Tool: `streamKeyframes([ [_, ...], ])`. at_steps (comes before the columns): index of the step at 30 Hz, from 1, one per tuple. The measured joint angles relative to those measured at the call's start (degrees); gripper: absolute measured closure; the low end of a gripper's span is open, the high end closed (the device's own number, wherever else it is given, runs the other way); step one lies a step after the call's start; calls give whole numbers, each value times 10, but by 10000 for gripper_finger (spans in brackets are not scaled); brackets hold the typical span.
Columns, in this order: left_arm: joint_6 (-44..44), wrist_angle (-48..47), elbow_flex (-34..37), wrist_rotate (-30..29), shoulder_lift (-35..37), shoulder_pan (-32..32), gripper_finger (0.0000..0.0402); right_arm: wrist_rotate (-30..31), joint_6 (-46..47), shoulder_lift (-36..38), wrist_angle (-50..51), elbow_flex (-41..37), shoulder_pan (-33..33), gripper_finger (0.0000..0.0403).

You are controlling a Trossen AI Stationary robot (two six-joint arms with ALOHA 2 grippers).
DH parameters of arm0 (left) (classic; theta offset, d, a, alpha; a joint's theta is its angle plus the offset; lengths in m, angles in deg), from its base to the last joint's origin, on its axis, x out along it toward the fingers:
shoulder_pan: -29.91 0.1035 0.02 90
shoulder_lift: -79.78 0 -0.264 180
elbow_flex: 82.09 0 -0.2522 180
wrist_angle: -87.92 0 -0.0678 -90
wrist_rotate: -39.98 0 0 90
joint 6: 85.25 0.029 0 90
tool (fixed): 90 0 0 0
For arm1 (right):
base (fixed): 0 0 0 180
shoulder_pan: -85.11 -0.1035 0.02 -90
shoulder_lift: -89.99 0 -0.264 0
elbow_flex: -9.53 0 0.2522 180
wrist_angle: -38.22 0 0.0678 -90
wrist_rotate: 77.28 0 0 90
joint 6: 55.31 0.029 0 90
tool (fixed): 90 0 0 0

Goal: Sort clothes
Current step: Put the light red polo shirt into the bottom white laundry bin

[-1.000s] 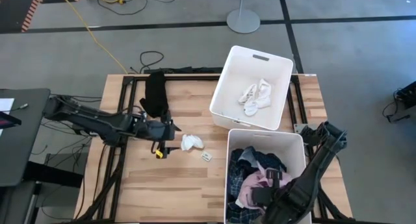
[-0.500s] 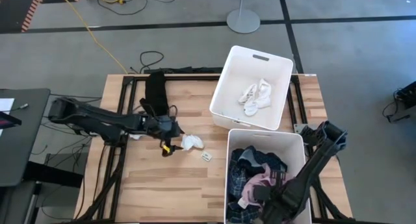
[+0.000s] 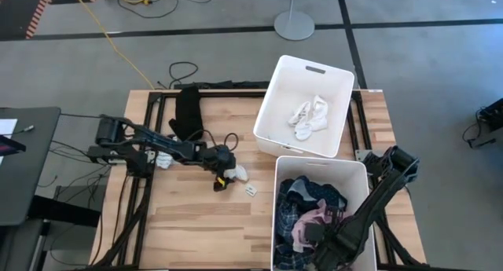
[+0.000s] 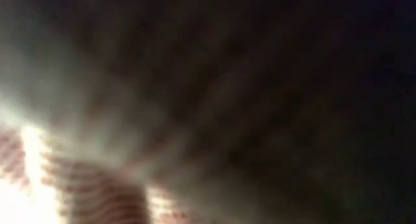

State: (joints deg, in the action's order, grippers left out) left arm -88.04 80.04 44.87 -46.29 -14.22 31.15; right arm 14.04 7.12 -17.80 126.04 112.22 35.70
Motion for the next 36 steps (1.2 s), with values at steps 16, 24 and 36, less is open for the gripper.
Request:
streamKeyframes([
  [16,73,-20,-43,-10,-9,0,396,27,23,20,13,5,0,309],
  [24,77,-68,-43,-11,72,-1,399,121,38,84,11,36,-1,274],
  [36,83,-131,-43,-12,225,-16,401,109,23,104,28,36,-3,152],
])
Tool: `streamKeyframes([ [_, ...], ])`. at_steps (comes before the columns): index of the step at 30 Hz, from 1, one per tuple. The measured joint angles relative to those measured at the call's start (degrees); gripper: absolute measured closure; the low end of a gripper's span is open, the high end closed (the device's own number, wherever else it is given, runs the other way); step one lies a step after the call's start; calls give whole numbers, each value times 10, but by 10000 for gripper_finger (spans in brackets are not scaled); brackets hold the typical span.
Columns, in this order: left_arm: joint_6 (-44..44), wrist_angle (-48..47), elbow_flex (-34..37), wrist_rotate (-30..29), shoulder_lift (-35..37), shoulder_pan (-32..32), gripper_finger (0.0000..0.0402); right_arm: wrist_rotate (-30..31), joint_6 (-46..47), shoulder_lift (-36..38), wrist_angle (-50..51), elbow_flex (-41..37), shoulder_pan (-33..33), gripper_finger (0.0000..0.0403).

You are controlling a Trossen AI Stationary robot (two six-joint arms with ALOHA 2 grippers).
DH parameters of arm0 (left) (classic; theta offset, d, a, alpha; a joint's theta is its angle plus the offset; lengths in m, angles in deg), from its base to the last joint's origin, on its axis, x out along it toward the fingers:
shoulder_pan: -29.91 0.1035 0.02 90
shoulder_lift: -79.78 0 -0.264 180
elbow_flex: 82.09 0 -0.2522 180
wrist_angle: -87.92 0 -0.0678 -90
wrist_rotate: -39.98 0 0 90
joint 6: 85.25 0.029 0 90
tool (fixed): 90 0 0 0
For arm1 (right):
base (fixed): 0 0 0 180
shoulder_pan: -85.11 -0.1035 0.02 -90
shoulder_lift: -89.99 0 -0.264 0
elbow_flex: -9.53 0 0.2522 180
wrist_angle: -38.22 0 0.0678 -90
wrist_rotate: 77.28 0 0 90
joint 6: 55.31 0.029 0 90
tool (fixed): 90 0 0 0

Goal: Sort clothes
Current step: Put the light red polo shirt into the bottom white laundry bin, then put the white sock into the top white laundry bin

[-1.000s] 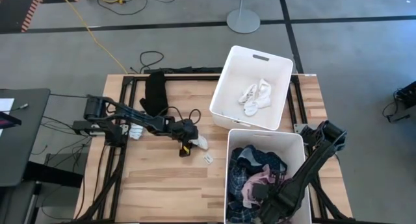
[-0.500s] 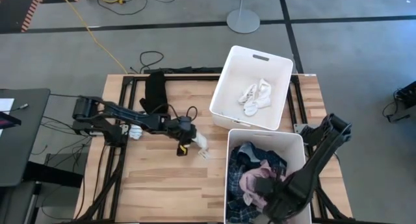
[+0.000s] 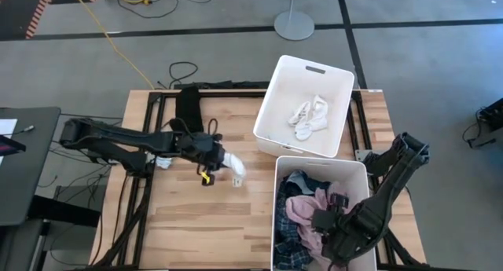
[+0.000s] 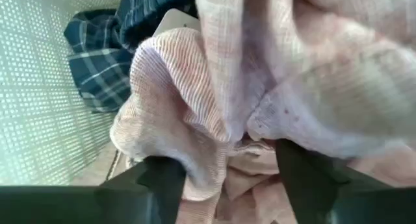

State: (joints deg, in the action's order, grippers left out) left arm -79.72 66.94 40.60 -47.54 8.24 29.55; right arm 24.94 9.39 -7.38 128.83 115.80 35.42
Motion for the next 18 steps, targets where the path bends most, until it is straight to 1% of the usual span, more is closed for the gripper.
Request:
streamKeyframes([
  [2,0,-3,0,0,17,0,401,-3,2,4,0,0,1,136],
  [4,1,-1,0,0,33,0,401,-3,8,15,0,0,2,128],
  [10,1,1,0,5,70,0,401,13,32,61,-12,0,-12,126],
  [13,1,4,0,13,89,-2,401,47,30,93,-33,0,-24,126],
  [18,6,14,0,15,117,-12,401,141,7,136,-36,0,-45,126],
])
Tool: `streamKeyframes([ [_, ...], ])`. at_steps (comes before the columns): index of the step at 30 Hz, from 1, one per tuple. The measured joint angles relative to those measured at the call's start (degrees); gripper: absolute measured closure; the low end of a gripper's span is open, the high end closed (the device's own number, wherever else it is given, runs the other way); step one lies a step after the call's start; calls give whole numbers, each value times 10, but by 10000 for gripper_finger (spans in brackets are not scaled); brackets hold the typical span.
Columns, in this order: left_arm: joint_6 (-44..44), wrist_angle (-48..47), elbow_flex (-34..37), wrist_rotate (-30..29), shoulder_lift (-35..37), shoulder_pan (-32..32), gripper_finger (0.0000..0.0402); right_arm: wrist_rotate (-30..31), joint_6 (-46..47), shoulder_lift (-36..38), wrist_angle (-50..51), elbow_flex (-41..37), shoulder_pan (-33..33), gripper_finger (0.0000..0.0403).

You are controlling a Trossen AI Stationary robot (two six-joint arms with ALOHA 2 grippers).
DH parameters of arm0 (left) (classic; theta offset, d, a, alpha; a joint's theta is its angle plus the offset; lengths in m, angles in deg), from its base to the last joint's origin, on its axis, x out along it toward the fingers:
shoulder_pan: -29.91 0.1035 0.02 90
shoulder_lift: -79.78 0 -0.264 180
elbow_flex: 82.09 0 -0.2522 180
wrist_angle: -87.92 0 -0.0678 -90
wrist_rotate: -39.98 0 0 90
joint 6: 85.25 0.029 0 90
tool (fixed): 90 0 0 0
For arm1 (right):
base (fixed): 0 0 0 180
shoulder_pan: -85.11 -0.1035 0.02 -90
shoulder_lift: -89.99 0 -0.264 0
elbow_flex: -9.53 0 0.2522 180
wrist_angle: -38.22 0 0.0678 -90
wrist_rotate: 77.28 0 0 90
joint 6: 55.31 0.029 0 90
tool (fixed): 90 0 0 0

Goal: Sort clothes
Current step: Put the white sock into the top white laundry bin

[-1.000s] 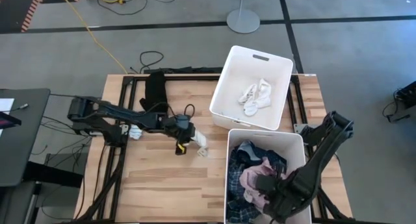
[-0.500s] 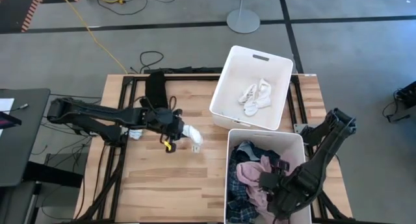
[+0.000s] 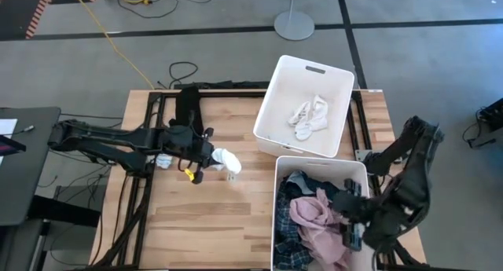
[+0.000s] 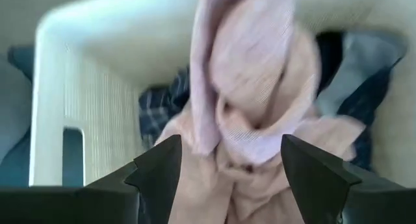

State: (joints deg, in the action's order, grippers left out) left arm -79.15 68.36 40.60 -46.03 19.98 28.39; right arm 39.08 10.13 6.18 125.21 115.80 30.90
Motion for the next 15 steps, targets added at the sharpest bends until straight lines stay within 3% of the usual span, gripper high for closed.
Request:
streamKeyframes([
  [8,12,15,0,0,45,-5,401,129,-98,28,-14,0,8,126],
  [15,27,32,0,0,72,-6,401,161,-256,15,-101,0,65,126],
])
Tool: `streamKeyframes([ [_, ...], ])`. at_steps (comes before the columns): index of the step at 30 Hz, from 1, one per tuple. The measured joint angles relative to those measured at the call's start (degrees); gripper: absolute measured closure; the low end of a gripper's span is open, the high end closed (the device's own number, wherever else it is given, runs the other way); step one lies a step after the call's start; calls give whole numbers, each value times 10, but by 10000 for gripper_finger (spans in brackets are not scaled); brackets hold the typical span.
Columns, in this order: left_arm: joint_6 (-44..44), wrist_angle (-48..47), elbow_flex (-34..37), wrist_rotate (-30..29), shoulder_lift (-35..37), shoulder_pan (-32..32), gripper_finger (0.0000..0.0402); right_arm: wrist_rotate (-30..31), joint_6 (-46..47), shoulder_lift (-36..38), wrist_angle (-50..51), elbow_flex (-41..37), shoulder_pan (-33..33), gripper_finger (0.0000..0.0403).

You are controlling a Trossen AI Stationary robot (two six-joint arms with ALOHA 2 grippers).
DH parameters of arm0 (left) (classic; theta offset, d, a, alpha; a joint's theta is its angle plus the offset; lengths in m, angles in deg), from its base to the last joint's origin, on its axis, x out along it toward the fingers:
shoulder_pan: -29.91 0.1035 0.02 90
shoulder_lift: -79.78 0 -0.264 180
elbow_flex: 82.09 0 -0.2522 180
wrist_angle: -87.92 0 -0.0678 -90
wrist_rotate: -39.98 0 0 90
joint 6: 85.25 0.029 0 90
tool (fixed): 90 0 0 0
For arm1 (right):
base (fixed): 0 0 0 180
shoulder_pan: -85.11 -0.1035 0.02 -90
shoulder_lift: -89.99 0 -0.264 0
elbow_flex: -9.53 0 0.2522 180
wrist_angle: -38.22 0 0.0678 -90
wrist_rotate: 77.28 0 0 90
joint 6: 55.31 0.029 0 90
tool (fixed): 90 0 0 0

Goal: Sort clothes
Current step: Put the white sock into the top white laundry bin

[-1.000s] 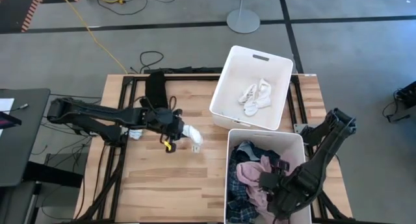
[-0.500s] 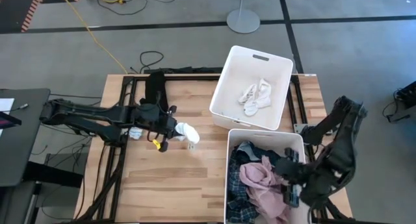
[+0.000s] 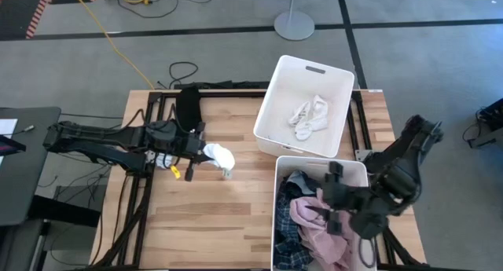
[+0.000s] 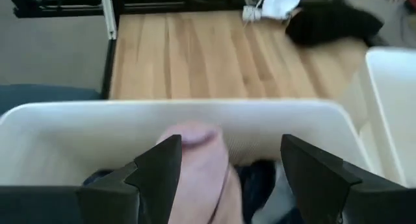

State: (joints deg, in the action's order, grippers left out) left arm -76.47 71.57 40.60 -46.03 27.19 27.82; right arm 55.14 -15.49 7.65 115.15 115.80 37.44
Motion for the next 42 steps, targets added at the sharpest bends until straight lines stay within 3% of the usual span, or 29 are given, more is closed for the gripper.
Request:
streamKeyframes([
  [15,6,29,0,0,1,-30,401,-5,-342,-71,-229,0,141,126],
  [21,7,37,0,0,1,-42,401,-9,-422,-77,-300,0,168,126],
  [31,5,38,0,0,1,-58,401,-23,-480,-89,-358,-1,198,126],
  [36,5,38,0,0,1,-59,401,-70,-485,-90,-373,-1,213,126],
  [42,6,54,0,0,0,-59,401,-83,-514,-115,-410,-1,231,126],
])
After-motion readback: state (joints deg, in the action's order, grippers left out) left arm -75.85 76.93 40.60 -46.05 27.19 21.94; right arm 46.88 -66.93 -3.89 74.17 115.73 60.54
